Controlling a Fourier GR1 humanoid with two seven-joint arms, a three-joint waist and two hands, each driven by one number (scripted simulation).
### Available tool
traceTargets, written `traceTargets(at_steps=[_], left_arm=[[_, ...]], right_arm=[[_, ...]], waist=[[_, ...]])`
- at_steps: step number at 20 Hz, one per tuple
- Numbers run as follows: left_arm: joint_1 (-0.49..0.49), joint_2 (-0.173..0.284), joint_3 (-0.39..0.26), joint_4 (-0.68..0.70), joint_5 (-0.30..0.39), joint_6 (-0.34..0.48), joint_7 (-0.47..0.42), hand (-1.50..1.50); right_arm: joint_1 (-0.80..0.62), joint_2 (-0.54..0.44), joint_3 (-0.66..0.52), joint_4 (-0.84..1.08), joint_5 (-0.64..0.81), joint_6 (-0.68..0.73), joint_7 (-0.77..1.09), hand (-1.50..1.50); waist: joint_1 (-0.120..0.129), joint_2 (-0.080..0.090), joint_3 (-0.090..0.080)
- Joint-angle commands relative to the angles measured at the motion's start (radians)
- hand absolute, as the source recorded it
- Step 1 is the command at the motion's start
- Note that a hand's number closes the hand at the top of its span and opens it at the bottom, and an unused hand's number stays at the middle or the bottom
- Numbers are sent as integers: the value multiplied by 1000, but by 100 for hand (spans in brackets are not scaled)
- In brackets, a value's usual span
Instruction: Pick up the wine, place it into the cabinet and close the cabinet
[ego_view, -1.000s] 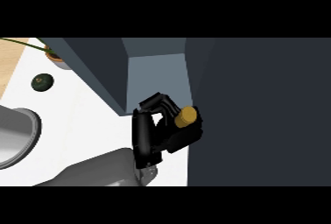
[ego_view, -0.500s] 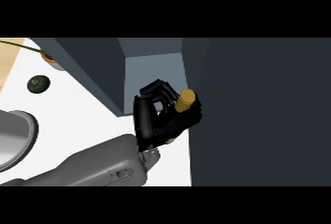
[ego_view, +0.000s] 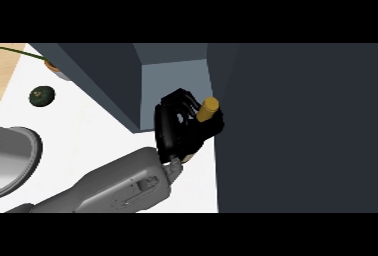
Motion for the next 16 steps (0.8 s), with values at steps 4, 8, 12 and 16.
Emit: traceTargets(at_steps=[4,8,12,16], left_arm=[[26,-32,33,78,63,-76,-100,150],[74,-60,36,91,78,-88,-192,150],[74,-72,82,126,110,-128,-271,150],[54,-75,138,152,152,-199,-349,150]], right_arm=[[-9,-6,-24,-3,-22,-6,0,-150],[-5,-22,-46,6,-35,8,-2,-150],[-4,6,-11,-18,-18,-16,7,-150],[-15,6,-13,14,-23,-14,3,-150]], waist=[[-10,2,-1],[-5,0,-1],[-2,1,-3],[4,4,-2]])
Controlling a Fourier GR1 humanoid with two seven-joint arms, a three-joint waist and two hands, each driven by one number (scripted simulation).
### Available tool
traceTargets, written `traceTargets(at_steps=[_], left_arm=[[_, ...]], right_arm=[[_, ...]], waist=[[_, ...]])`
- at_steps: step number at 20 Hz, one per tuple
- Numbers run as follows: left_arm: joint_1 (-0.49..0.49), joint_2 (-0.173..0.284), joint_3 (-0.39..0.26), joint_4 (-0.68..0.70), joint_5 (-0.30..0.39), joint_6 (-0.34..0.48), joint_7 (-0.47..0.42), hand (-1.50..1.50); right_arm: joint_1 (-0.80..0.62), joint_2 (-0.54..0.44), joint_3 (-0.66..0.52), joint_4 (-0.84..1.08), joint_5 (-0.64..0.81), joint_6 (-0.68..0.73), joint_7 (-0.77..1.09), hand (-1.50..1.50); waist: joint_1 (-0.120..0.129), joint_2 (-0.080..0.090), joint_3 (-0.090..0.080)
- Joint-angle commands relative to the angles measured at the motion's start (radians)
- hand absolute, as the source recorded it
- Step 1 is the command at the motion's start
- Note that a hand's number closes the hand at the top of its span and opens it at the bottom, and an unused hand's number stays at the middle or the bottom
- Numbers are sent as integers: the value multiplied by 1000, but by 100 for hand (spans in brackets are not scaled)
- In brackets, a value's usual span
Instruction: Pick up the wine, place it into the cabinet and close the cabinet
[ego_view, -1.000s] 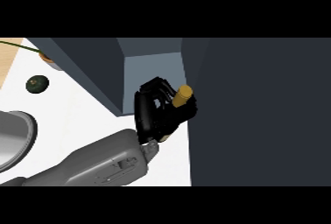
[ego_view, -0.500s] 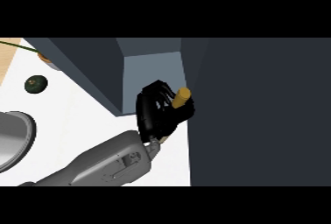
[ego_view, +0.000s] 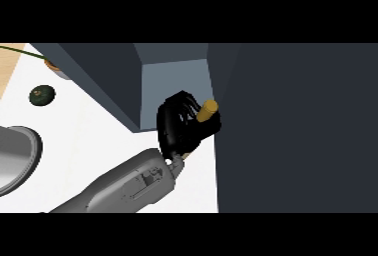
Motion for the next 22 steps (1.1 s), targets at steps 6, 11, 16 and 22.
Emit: traceTargets(at_steps=[6,11,16,22], left_arm=[[-24,-41,165,98,116,-177,-207,150],[-31,-61,280,173,192,-309,-364,150],[-63,-90,401,317,257,-441,-531,150],[-121,-106,521,530,304,-578,-714,150]], right_arm=[[-6,6,-4,18,-10,-1,-6,-150],[-5,2,-7,29,-6,17,-18,-150],[4,1,-16,35,-3,10,-10,-150],[20,7,-25,40,-11,28,-29,-150]], waist=[[2,3,1],[6,0,2],[6,-6,5],[7,-10,7]])
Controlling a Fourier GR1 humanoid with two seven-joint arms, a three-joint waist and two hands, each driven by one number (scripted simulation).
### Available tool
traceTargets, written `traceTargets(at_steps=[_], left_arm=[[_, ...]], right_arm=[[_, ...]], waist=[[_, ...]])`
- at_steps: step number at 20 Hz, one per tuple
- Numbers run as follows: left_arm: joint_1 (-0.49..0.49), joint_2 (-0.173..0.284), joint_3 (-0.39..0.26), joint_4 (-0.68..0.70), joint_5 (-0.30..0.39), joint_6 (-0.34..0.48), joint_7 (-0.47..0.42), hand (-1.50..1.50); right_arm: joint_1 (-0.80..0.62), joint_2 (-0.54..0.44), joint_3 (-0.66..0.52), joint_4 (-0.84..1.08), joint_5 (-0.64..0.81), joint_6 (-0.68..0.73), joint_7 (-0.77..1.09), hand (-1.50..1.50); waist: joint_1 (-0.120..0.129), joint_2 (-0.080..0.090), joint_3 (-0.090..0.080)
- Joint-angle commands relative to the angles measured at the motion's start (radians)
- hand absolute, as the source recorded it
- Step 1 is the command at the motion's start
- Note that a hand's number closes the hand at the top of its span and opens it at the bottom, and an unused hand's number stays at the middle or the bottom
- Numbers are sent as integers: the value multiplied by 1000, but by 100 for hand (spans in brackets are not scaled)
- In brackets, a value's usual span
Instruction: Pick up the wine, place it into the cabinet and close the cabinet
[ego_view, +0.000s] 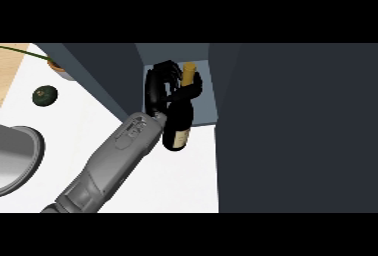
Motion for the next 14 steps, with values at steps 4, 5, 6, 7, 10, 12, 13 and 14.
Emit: traceTargets(at_steps=[4,5,6,7,10,12,13,14], left_arm=[[-98,8,154,231,64,-158,-186,150],[-118,2,169,260,62,-145,-206,150],[-152,-33,170,292,51,-104,-214,150],[-118,-13,184,313,59,-152,-264,150],[-172,1,212,400,54,-145,-288,150],[-188,-2,220,453,48,-149,-305,150],[-188,-9,236,460,58,-155,-332,150],[-218,-12,233,497,50,-140,-304,-150]], right_arm=[[6,-2,4,10,4,21,-9,-150],[-17,-27,-18,12,-15,26,-4,-150],[-10,7,31,5,19,12,-1,-150],[20,-12,6,-10,-10,32,2,-150],[25,-5,2,2,-12,38,-9,-150],[12,-18,-9,-3,-15,37,-4,-150],[-9,-6,9,-3,-9,15,6,-150],[27,4,6,7,22,44,-27,-150]], waist=[[-1,-1,2],[-3,0,2],[-9,2,2],[-14,0,2],[-13,0,3],[-9,-2,3],[-2,1,1],[-13,0,3]])
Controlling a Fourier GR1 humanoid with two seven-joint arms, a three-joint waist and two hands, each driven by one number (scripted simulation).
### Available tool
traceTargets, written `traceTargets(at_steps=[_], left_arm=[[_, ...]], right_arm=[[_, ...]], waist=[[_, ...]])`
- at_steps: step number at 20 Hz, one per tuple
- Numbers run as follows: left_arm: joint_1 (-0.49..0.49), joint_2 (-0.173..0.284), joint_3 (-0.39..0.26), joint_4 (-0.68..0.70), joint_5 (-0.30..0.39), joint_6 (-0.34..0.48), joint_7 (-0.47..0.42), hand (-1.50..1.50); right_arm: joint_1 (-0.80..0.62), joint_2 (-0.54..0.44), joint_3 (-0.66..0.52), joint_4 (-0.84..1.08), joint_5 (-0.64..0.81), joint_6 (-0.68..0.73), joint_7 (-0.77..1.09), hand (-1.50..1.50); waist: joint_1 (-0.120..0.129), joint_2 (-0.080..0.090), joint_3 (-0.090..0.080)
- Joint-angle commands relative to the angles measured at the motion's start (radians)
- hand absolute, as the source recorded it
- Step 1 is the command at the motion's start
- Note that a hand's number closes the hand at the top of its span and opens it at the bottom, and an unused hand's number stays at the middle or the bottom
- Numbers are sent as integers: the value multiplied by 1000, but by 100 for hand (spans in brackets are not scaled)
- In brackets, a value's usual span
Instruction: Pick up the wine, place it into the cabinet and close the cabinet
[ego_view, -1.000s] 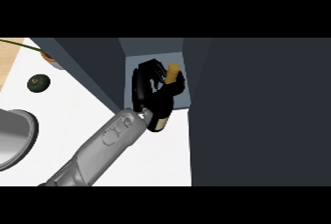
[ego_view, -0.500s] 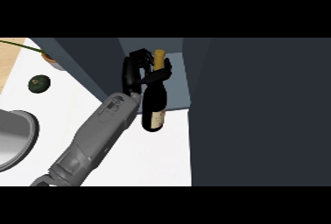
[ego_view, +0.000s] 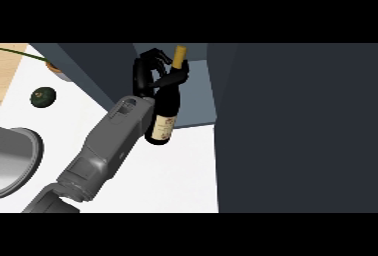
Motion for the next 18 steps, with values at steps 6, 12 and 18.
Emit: traceTargets(at_steps=[6,12,18], left_arm=[[-86,2,31,202,-26,-2,-56,-150],[-96,-8,58,259,-17,-2,-79,-150],[-117,12,85,281,-6,12,-111,-150]], right_arm=[[5,0,-17,13,-3,6,-8,-150],[-20,12,4,7,8,-12,0,-150],[-16,-20,-33,22,-23,20,-5,-150]], waist=[[-3,2,1],[1,7,0],[1,4,1]])
